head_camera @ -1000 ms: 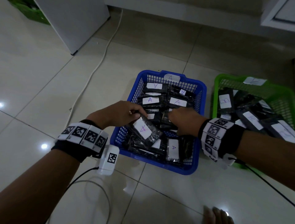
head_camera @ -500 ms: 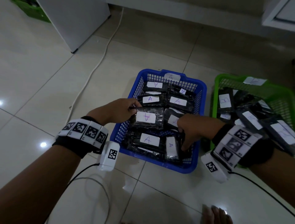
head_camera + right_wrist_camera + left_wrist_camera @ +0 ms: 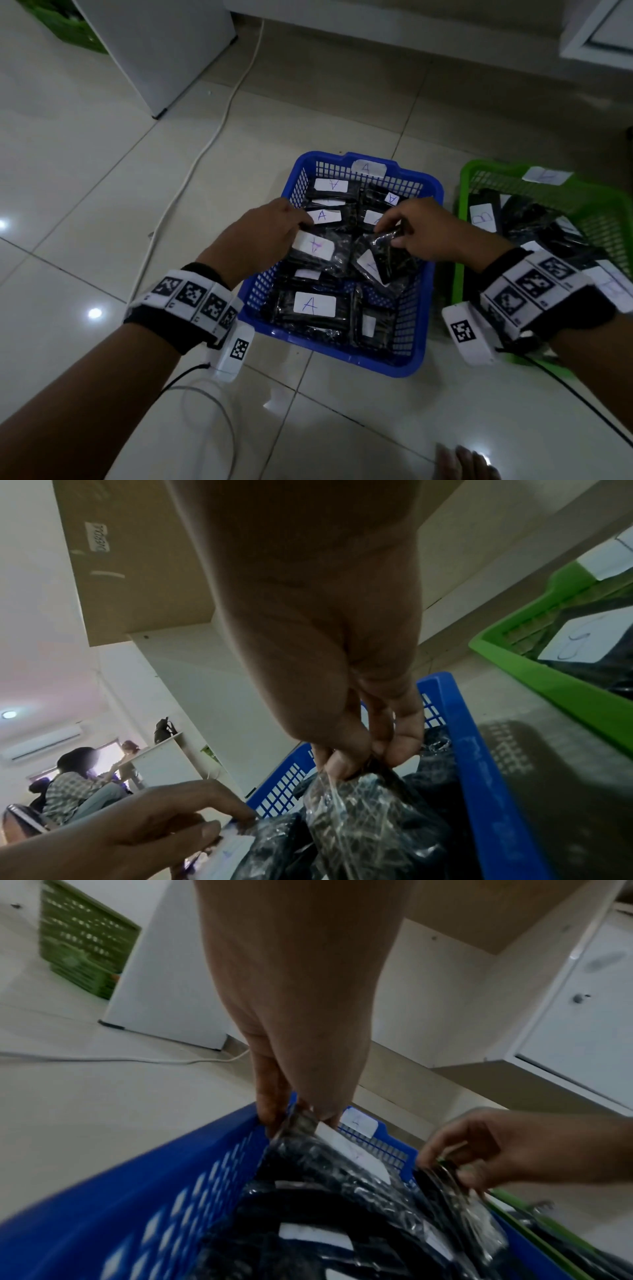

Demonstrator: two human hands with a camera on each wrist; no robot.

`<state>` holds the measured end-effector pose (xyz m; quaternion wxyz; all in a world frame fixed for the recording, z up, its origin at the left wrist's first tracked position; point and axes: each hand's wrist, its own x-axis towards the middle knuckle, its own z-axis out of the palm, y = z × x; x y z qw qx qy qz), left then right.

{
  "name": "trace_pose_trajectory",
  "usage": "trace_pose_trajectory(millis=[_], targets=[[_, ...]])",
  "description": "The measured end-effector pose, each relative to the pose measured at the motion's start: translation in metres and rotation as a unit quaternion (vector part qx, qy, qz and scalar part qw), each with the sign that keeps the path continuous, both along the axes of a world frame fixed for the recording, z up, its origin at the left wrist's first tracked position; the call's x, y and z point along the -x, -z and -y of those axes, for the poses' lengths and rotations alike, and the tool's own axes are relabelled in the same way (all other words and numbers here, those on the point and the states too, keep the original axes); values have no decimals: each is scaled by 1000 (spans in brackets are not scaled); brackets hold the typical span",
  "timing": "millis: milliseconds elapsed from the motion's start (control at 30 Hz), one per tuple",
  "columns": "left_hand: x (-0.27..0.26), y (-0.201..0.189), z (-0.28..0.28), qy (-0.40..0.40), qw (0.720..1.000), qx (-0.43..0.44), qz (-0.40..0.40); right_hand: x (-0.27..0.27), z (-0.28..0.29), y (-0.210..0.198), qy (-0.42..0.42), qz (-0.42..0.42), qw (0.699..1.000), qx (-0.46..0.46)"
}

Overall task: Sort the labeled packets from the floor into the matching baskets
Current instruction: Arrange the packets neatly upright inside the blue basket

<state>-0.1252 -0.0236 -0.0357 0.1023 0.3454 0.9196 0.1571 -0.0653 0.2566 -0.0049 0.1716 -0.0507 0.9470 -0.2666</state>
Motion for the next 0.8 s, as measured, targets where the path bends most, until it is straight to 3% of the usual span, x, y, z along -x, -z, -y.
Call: trace_pose_trajectory(millis=[333, 433, 533, 600, 700, 800], targets=[[-4, 7, -18, 93, 984, 153, -4, -5, -1, 12, 60, -14, 995, 76], [0, 8, -16, 103, 980, 166, 34, -8, -2, 14, 76, -1, 992, 102], [5, -3, -12, 75, 989, 101, 75, -9, -2, 19, 79, 17, 990, 118], [11, -19, -9, -8, 991, -18, 132, -8, -3, 21, 83, 32, 989, 122], [24, -42, -2, -146, 954, -179, 193, -8, -4, 20, 97, 80, 980, 157], [28, -52, 1, -128, 959, -150, 203, -10, 1, 18, 47, 129, 973, 183]])
